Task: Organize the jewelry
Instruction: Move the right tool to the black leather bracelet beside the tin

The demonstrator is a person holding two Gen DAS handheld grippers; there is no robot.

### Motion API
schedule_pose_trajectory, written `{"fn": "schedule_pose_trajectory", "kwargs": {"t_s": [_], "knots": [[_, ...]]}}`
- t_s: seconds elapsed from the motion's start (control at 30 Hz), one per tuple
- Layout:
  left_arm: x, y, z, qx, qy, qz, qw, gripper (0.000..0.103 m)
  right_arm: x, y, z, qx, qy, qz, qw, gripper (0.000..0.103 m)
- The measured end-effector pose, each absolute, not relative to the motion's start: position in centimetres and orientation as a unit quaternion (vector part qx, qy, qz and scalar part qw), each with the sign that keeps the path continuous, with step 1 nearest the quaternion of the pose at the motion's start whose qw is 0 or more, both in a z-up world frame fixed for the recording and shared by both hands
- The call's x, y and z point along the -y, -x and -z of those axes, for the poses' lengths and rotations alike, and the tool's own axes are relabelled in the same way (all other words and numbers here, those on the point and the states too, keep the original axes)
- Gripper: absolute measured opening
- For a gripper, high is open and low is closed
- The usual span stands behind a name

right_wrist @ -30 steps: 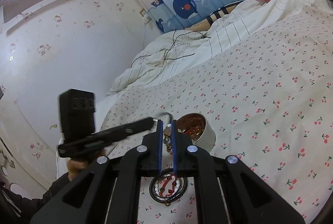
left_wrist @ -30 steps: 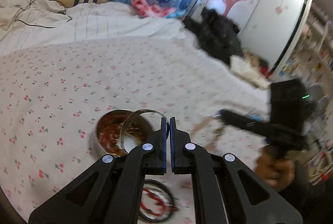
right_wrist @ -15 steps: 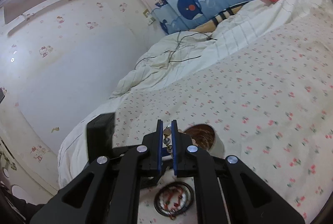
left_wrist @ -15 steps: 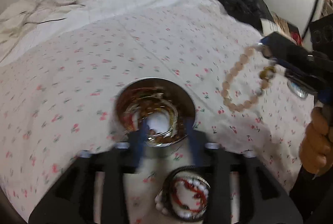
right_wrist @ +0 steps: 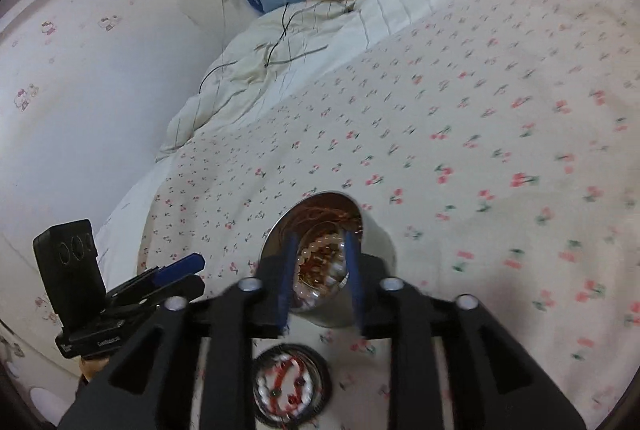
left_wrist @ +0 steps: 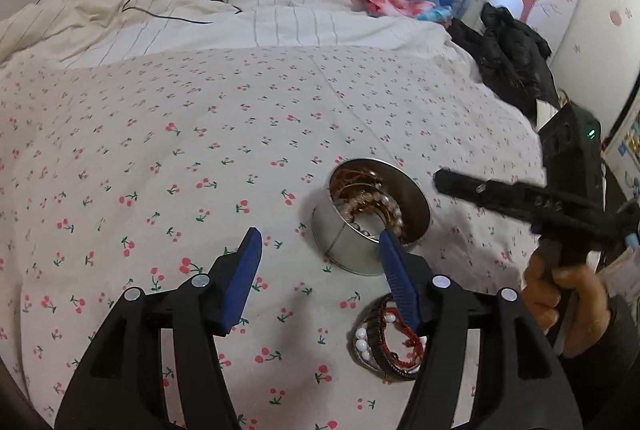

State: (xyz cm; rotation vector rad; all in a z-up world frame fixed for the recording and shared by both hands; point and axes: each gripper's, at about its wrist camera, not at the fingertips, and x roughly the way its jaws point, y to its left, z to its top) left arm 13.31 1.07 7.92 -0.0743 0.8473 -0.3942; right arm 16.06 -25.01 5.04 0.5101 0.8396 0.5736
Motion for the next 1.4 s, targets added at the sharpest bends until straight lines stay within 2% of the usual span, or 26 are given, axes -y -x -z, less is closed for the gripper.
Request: {"fn": "schedule_pose_trajectory", "kwargs": {"t_s": [0.13, 0.3, 0.47, 0.93, 1.07, 1.17, 1.4], "knots": [[-0.6, -12.2, -7.3, -0.418, 0.024, 0.193, 0.887, 0.059, 25.2, -12.4, -6.3, -0.390, -0.183, -0.275, 0.860, 0.027], [-1.0, -11.4, -5.6, -0.444, 0.036, 0.170, 0.879, 0.060, 23.5, -9.2, -4.1, -0.423, -0.120, -0.290, 0.850, 0.027], [-1.7, -11.9, -4.9, -0.453, 0.055, 0.159, 0.876, 0.062, 21.9, -9.5, -2.8, -0.444, -0.098, -0.294, 0.841, 0.019], [-1.6, -11.8, -5.2, -0.449, 0.060, 0.156, 0.878, 0.068, 18.5, -9.9, -0.4, -0.468, -0.016, -0.283, 0.837, 0.017], [-1.4, -11.9, -5.1, -0.451, 0.060, 0.154, 0.877, 0.069, 17.2, -9.5, -0.3, -0.461, 0.019, -0.279, 0.842, 0.011], [-1.6, -12.1, -4.9, -0.453, 0.058, 0.150, 0.877, 0.069, 17.8, -9.6, -0.9, -0.455, -0.014, -0.295, 0.840, 0.008], [-2.1, -12.5, -4.4, -0.463, 0.068, 0.141, 0.872, 0.070, 20.5, -9.8, -2.6, -0.440, -0.102, -0.314, 0.835, 0.008]]}}
